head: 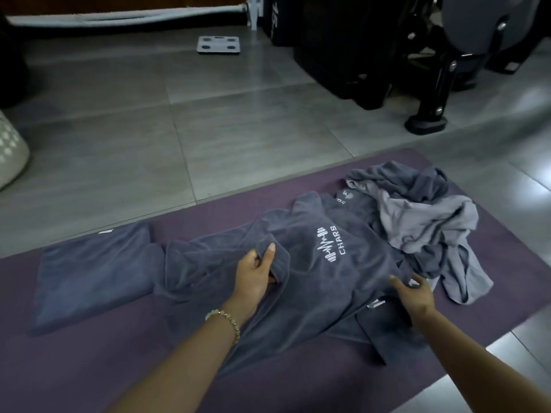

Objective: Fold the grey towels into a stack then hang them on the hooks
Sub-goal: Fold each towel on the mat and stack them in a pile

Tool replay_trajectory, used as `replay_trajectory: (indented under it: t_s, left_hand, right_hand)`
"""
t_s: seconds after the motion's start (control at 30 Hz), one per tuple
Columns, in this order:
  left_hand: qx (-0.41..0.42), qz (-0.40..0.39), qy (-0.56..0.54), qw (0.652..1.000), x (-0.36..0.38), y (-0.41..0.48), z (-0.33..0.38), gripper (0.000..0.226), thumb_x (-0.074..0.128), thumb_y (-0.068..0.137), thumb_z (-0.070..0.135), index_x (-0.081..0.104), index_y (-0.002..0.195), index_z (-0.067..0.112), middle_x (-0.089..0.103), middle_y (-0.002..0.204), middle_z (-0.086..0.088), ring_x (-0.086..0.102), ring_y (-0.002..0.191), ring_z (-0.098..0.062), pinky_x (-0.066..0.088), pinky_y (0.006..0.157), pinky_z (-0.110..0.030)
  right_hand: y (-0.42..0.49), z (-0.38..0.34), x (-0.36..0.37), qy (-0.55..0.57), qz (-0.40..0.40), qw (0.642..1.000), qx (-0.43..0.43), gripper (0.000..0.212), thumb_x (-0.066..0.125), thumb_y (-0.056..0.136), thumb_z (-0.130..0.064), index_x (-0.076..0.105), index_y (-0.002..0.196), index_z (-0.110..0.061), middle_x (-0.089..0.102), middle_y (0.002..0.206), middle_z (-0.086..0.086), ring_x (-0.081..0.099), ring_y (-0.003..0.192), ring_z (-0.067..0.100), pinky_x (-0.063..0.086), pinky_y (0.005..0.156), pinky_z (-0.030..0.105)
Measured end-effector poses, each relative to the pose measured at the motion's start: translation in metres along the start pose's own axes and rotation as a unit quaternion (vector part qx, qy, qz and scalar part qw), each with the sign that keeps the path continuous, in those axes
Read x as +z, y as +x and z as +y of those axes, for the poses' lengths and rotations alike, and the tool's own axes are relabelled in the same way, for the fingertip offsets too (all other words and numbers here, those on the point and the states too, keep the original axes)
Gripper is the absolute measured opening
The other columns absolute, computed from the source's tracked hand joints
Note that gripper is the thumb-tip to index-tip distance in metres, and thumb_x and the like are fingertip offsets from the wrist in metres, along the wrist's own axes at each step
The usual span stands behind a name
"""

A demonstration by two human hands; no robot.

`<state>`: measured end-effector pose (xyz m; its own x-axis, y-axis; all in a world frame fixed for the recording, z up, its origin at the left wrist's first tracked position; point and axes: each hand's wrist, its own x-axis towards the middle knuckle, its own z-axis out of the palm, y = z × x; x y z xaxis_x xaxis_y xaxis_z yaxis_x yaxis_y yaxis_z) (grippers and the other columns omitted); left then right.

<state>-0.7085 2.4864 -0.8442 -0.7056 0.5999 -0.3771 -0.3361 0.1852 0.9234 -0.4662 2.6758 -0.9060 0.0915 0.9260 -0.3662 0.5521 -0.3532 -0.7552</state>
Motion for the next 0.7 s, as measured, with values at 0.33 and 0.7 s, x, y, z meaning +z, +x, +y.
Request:
replay_trajectory:
  t_s: [0.33,0.7]
  left_hand:
    - [-0.009,-0.003,0.022,1.0,0.027,0.007,-0.013,0.021,0.056,0.094,0.026,0.064,0.086,0.008,0.069,0.085,-0.009,0.065,0.081,-0.02,0.055,0.081,-0.041]
    - [0.129,0.122,0.061,0.982,-0.034,-0.009,0.089,0.02,0.044,0.1,0.023,0.057,0.093,0.01,0.058,0.083,0.0,0.052,0.08,-0.01,0.04,0.065,-0.009]
  right_hand:
    - [0.014,0.003,-0.003,0.002,-0.012,0.998,-0.055,0.027,0.065,0.087,-0.008,0.062,0.113,0.0,0.064,0.1,0.02,0.06,0.1,0.034,0.046,0.091,0.035]
    - [-0.082,-0.157,-0.026,-0.31,-0.19,0.825,-0.431,0.013,0.062,0.091,-0.015,0.067,0.097,-0.005,0.072,0.095,0.009,0.066,0.092,0.027,0.04,0.07,0.025]
